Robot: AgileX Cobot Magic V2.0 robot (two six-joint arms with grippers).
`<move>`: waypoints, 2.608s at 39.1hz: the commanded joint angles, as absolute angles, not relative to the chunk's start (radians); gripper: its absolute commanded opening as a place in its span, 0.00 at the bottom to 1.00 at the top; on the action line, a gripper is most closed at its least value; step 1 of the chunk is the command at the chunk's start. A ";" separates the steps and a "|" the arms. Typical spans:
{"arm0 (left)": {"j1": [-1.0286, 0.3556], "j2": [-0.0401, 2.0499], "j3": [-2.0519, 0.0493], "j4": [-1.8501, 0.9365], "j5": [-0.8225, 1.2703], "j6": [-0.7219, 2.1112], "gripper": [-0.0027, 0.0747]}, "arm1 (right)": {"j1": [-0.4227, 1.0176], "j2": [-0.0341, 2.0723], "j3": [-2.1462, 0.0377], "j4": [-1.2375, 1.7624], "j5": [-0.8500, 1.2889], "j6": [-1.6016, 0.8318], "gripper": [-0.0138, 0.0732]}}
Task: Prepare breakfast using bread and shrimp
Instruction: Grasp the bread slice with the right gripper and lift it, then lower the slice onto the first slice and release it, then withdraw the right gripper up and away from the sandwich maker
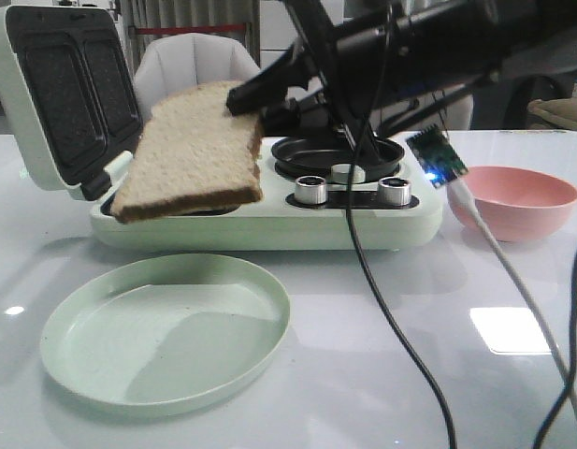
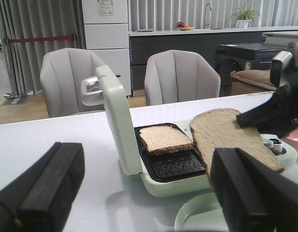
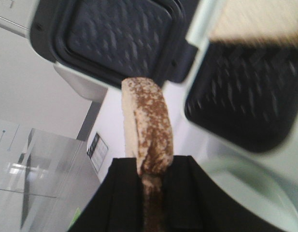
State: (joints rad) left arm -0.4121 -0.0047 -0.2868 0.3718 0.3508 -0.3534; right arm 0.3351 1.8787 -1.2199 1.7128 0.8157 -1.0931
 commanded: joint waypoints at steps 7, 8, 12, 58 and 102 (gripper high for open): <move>-0.421 -0.020 -0.312 0.370 0.272 -0.366 0.79 | 0.344 1.949 -1.470 1.758 0.822 -1.037 0.36; -0.421 -0.020 -0.312 0.370 0.272 -0.366 0.79 | 0.344 1.962 -1.494 1.753 0.820 -1.031 0.36; -0.421 -0.020 -0.312 0.370 0.272 -0.366 0.79 | 0.344 2.028 -1.574 1.732 0.807 -1.021 0.36; -0.421 -0.020 -0.312 0.370 0.272 -0.366 0.79 | 0.342 2.058 -1.826 1.176 0.531 -0.942 0.85; -0.421 -0.020 -0.312 0.370 0.272 -0.366 0.79 | 0.342 1.356 -1.409 0.012 0.642 -0.120 0.85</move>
